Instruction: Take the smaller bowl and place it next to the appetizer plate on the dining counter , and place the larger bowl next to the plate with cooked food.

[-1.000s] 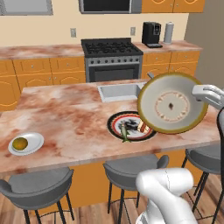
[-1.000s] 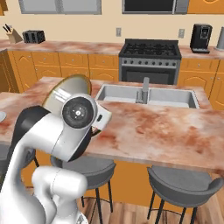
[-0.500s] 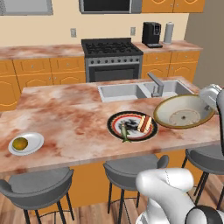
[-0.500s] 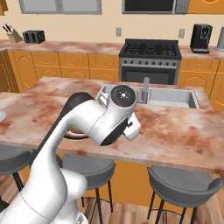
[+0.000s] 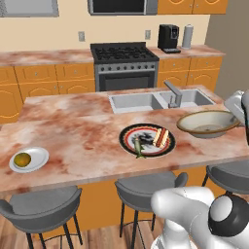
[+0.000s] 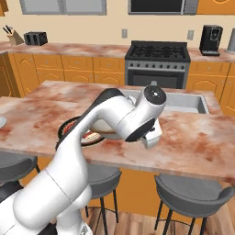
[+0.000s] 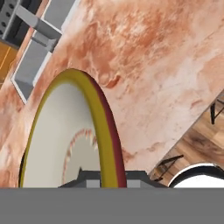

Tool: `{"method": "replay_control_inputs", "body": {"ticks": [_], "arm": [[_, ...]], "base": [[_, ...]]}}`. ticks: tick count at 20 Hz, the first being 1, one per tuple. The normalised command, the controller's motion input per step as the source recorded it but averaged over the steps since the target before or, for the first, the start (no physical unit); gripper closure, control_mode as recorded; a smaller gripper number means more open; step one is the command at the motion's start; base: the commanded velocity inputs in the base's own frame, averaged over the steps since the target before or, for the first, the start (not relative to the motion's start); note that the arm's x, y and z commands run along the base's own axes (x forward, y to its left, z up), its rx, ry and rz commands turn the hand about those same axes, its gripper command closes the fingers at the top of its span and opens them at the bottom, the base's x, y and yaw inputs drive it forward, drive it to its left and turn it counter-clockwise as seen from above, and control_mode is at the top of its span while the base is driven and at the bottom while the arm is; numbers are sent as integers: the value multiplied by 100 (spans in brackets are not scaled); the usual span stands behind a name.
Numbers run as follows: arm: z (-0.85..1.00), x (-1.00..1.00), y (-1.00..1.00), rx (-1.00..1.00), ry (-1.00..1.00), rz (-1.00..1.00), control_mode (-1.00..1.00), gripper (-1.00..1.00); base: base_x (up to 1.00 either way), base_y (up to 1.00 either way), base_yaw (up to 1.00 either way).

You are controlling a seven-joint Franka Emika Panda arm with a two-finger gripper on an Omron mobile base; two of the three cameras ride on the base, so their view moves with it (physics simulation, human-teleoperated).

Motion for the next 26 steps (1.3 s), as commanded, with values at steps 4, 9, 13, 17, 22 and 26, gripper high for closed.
{"method": "replay_control_inputs", "body": {"ticks": [4,9,13,17,22,26], "arm": [[-63,41,-13,0,0,-18,-100,100],[-45,28,-28,0,0,-15,-100,100],[-45,27,-11,0,0,-12,-100,100],[-40,28,-1,0,0,-10,-100,100],[-36,21,-10,0,0,-10,-100,100],[-32,16,-3,0,0,-8,-100,100]], "base": [[0,0,0],[0,0,0],[0,0,0],[0,0,0],[0,0,0],[0,0,0]]}}
